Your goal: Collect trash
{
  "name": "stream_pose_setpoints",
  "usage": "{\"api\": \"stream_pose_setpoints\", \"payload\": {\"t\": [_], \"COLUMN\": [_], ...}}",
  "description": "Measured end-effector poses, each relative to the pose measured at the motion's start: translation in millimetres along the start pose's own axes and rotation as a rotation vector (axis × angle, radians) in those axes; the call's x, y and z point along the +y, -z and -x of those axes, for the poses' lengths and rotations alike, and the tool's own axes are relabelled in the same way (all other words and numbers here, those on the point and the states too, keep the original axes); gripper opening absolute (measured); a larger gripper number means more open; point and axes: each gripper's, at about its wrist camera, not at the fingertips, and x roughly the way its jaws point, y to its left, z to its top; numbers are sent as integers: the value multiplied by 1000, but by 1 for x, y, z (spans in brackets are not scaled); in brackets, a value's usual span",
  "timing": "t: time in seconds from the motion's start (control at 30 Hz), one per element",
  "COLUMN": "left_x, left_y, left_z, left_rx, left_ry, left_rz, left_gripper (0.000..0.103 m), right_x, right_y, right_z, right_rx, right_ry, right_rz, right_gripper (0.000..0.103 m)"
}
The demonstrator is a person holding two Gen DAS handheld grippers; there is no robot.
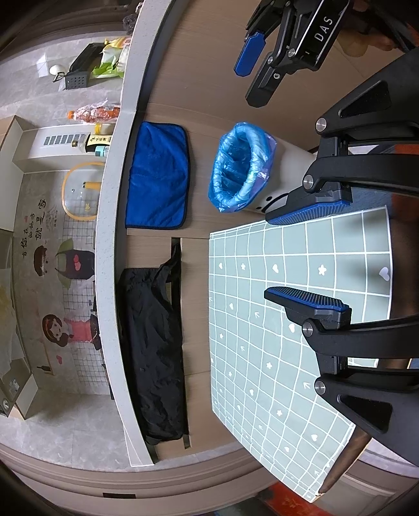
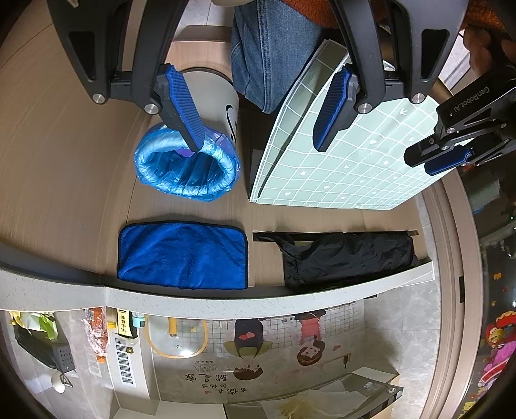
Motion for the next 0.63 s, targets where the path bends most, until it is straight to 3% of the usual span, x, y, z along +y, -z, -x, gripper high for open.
{"api": "stream_pose_setpoints", "payload": {"t": [0.63], "left_x": [4], "left_y": [2], "left_z": [-2], "left_rx": [15], "left_ry": [-3], "left_rz": [26], "left_gripper": [41], "right_x": [1], "right_y": [-1], "right_z": [-3], "right_rx": [12], "right_ry": [-2], "right_rz": [4], "right_gripper": [68]}}
